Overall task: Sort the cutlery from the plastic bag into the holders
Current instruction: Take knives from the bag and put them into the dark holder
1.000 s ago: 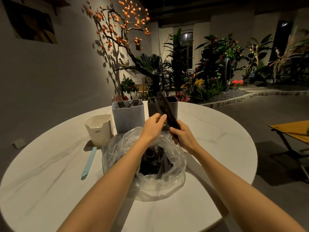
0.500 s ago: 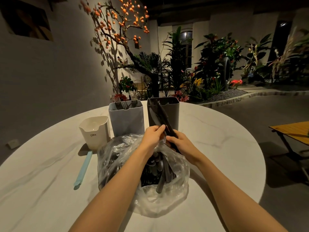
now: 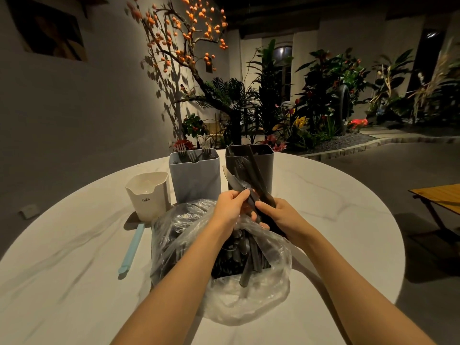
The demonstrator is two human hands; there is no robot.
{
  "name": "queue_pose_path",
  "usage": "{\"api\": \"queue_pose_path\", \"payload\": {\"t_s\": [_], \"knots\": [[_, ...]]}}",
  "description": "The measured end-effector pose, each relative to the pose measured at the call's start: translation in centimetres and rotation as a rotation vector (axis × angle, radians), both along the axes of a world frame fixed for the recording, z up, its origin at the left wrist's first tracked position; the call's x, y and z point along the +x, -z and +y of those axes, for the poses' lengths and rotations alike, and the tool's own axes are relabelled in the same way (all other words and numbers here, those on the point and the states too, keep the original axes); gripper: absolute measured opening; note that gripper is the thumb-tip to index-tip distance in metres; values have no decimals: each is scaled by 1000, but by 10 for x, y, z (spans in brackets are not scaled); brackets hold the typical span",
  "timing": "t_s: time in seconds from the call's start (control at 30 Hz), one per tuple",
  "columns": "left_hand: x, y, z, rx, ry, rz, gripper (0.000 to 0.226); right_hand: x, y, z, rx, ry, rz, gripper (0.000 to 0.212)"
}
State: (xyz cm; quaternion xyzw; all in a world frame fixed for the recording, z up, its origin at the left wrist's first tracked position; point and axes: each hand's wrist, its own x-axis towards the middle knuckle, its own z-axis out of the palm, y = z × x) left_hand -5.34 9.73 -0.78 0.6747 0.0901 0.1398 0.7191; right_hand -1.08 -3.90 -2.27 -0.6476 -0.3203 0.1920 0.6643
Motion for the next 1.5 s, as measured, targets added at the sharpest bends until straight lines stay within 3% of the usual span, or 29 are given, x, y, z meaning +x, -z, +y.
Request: {"api": "queue_pose_path", "payload": {"t_s": [0.17, 0.3, 0.47, 0.63, 0.9, 1.13, 1.3, 1.37, 1.43, 1.5], "knots": [[0, -1, -1, -80, -57, -36, 20, -1, -1, 1, -4, 20, 5, 25], [3, 3, 2, -32, -149, -63, 15, 0, -1, -1, -40, 74, -37, 24], [3, 3, 5, -5, -164, -118, 25, -2, -2, -2, -40, 80, -41, 18], [4, 3, 7, -88, -94, -107, 10, -1, -1, -6, -46, 17, -28, 15], [6, 6, 5, 25, -137, -82, 22, -1, 3, -1, -159, 51, -134, 22], [0, 2, 1, 128, -372, -155, 30, 0, 0, -4, -121, 138, -117, 12], [-1, -2, 5, 40, -571, -267, 19, 5, 2, -9, -150, 217, -125, 15], [1, 2, 6, 342, -632, -243, 24, 4, 4, -8, -128, 211, -139, 13], [2, 8, 8, 850, -730, -230, 38, 4, 4, -7, -122, 228, -164, 10], [1, 12, 10, 1305, -748, -382, 23, 4, 4, -6, -91, 258, -182, 8]]}}
